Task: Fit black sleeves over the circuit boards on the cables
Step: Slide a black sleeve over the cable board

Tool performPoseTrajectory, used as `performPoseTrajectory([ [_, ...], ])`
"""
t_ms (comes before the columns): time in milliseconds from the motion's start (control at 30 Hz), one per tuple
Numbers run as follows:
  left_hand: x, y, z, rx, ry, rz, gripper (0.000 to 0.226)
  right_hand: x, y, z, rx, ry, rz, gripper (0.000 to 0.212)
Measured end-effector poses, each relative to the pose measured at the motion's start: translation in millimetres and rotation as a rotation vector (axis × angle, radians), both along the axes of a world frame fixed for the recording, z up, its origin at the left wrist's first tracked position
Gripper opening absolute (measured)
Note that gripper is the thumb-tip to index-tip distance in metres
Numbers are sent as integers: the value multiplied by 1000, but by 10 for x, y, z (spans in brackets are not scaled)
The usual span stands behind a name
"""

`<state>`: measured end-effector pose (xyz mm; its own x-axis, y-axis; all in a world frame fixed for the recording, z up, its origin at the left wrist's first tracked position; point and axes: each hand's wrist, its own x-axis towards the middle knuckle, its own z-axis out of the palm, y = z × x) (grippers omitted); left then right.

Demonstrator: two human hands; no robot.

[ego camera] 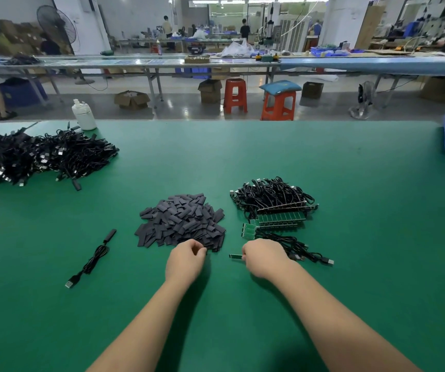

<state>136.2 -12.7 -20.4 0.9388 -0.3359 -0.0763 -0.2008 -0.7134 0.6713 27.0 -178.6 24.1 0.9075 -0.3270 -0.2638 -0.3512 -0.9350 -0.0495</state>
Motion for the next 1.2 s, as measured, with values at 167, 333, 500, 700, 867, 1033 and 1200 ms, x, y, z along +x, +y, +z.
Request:
performPoseTrajectory([
  [167,34,64,-155,205,-95,1,32,-62,-14,-75,244,-45,-51,24],
  [333,42,2,-177,280,-148,52,44,-54,113,-340,655,-188,-197,27],
  [500,67,-41,-181,280,-126,76,29,-6,146,-413,689,-222,-237,27],
  [700,147,-15,-164,237,-60,60,12,30,143,-437,896,-206,-292,28],
  [867,92,20,-240,214,-237,-117,27,14,164,-489,901,-220,-351,29],
  [1033,63,50,-292,256,-283,-160,30,-11,143,-475,939,-210,-368,27],
  [1200,78,85,-269,243,-386,-191,26,-55,119,-486,981,-231,-358,28],
])
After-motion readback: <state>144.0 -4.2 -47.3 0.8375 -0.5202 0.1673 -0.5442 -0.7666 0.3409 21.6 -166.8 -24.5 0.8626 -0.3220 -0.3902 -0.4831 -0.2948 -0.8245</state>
